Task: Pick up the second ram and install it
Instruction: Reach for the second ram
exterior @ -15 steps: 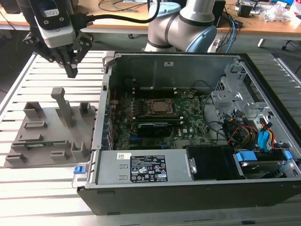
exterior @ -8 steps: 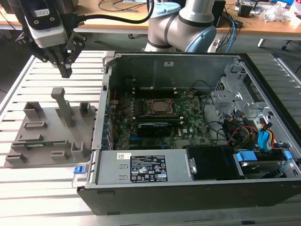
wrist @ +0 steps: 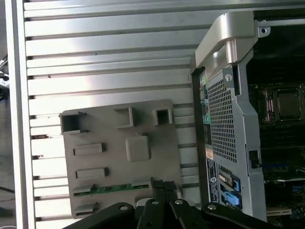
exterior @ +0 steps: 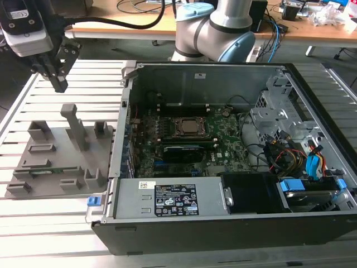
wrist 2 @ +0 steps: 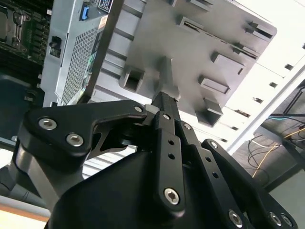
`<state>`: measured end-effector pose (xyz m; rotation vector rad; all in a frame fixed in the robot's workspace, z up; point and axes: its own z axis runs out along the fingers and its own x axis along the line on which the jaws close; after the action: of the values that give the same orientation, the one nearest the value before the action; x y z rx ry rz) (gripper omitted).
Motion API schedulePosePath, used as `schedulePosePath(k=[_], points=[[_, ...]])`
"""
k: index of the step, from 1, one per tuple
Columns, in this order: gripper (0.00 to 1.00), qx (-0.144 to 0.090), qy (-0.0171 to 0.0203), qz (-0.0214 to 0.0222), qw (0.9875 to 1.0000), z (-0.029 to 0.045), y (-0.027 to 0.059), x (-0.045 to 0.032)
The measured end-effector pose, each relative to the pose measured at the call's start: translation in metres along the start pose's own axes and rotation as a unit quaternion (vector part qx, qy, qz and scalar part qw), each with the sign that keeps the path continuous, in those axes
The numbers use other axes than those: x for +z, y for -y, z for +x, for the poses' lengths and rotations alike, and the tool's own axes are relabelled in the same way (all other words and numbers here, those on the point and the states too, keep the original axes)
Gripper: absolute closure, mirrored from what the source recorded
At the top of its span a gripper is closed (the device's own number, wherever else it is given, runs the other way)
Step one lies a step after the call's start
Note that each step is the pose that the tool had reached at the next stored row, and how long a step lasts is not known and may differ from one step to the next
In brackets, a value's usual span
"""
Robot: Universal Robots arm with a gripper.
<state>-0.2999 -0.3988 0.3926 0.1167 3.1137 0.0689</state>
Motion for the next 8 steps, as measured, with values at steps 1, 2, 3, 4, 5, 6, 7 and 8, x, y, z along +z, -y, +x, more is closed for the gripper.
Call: schedulePosePath(k=[1,2,3,4,5,6,7,8], points=[[0.89,0.000,0.0000,0.0000,1.0000,0.0036,0.0003,-0.0001],[0.89,0.000,0.0000,0.0000,1.0000,0.0087,0.0007,-0.0001],[0.89,0.000,0.0000,0.0000,1.0000,0.0108,0.0008,-0.0002],[0.89,0.000,0.0000,0.0000,1.0000,0.0126,0.0010,-0.0002],[0.89,0.000,0.0000,0.0000,1.0000,0.0159,0.0012,-0.0003],[0.89,0.000,0.0000,0.0000,1.0000,0.0206,0.0016,-0.0003],[0.89,0.000,0.0000,0.0000,1.0000,0.0259,0.0020,-0.0003],[0.89,0.000,0.0000,0.0000,1.0000,0.0284,0.0021,-0.0004]])
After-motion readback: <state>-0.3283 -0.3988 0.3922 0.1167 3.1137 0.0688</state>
